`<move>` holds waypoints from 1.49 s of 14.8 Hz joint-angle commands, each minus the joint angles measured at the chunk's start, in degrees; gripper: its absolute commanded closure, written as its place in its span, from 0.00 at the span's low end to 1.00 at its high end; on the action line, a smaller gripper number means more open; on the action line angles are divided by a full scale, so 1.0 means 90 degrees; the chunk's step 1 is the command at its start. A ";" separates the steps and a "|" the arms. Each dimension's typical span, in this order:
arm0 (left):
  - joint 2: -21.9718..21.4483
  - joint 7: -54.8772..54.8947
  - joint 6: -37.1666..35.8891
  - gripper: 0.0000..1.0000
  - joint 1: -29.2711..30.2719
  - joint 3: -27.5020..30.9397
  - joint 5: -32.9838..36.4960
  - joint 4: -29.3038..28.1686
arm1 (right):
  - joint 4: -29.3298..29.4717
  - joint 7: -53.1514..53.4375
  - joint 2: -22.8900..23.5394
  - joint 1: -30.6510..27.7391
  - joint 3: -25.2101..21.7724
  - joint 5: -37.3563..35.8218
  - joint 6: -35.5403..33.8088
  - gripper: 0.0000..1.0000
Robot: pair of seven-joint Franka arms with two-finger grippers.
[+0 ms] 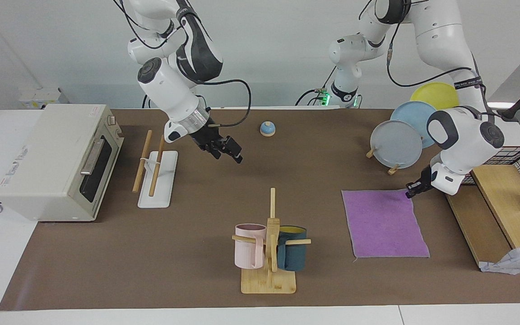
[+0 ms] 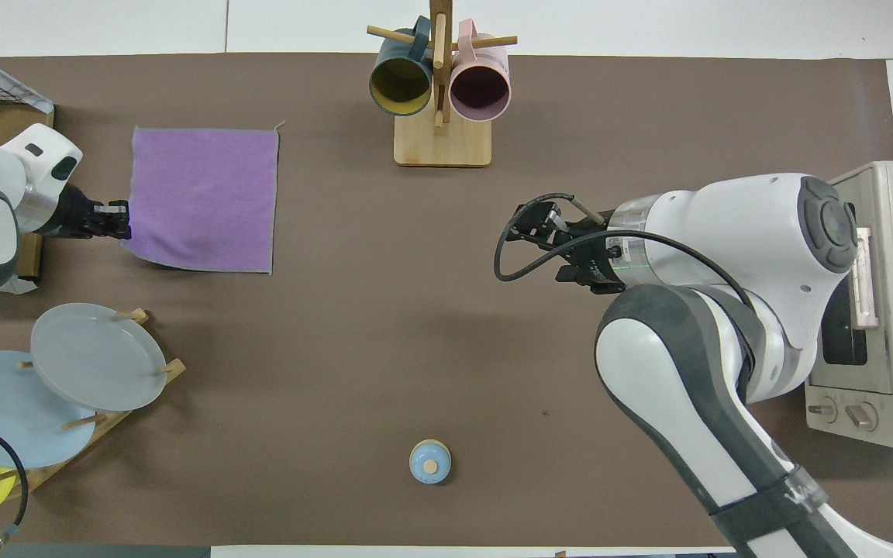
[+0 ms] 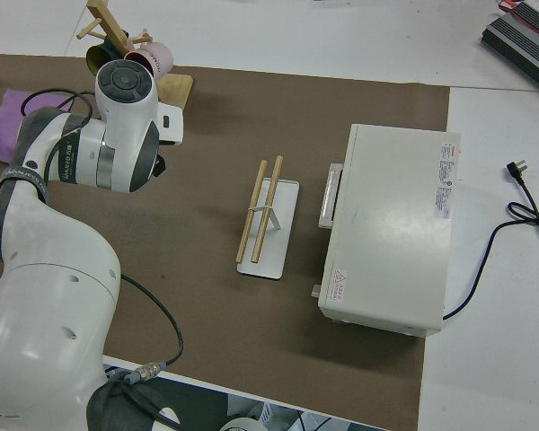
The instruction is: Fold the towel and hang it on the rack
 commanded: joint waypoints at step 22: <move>0.0388 0.1438 0.1607 0.00 -0.0203 0.0021 -0.2101 -0.0765 | -0.0135 0.0107 -0.0101 0.0015 0.0057 0.0175 0.0167 0.00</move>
